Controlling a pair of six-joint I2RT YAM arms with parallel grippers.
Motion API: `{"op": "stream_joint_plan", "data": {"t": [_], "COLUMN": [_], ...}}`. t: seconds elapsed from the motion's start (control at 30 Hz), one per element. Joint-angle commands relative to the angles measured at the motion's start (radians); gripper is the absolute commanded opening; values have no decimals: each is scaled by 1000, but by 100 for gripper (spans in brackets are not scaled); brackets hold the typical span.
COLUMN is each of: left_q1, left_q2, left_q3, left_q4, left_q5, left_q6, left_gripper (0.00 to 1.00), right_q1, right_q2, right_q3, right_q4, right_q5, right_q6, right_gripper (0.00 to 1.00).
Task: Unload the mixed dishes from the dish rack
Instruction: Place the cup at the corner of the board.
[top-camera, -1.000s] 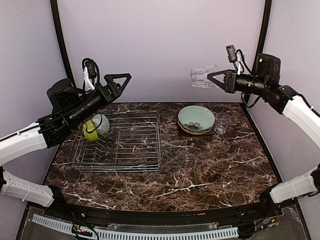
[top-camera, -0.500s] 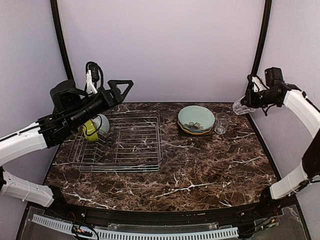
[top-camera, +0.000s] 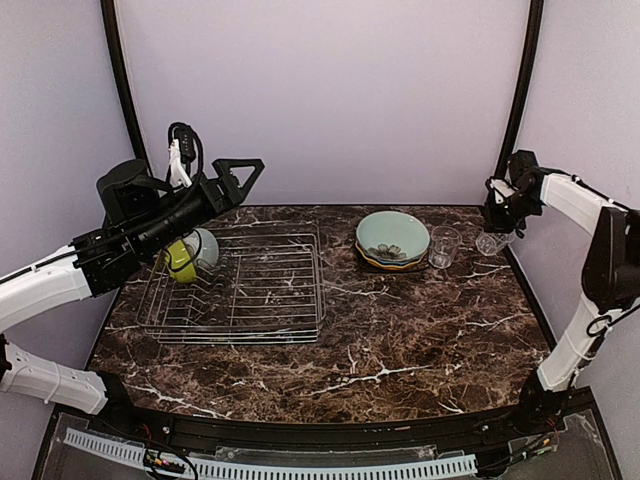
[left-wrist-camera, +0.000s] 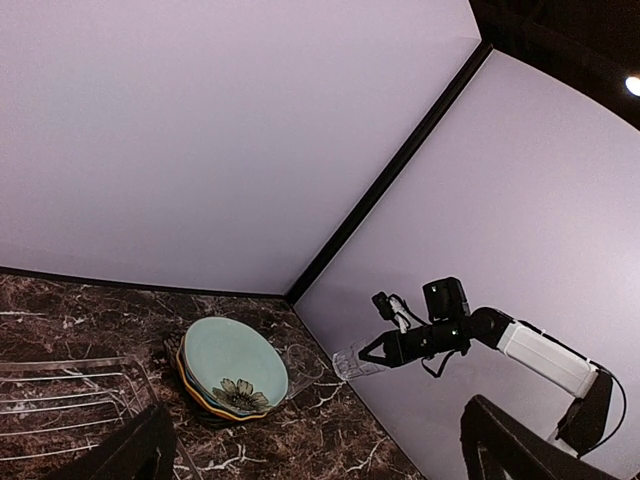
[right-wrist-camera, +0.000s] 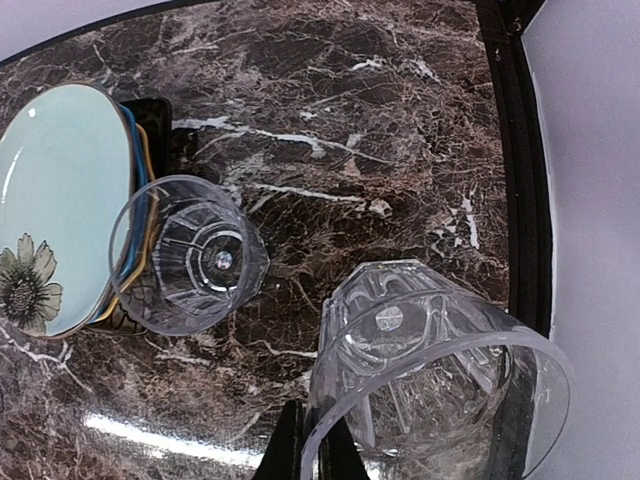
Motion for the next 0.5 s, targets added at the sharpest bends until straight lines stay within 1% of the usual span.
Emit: {"op": "stream_joint_plan", "data": {"t": [0.0, 0.17, 0.47], "left_q1": [2, 2, 0], "left_q2": [-20, -22, -28], "left_q3": [7, 7, -1], "left_q4": [-11, -10, -21], "left_q5": [-7, -5, -14], "left_q6": [8, 5, 1], "left_gripper": [100, 100, 100], "right_q1": [1, 16, 32], "right_q2": [52, 124, 225], "right_q3": [58, 98, 159], "right_q4": [35, 31, 45], "right_q5": [58, 111, 112], "right_q6": [-29, -45, -55], "right_gripper": [0, 0, 0]}}
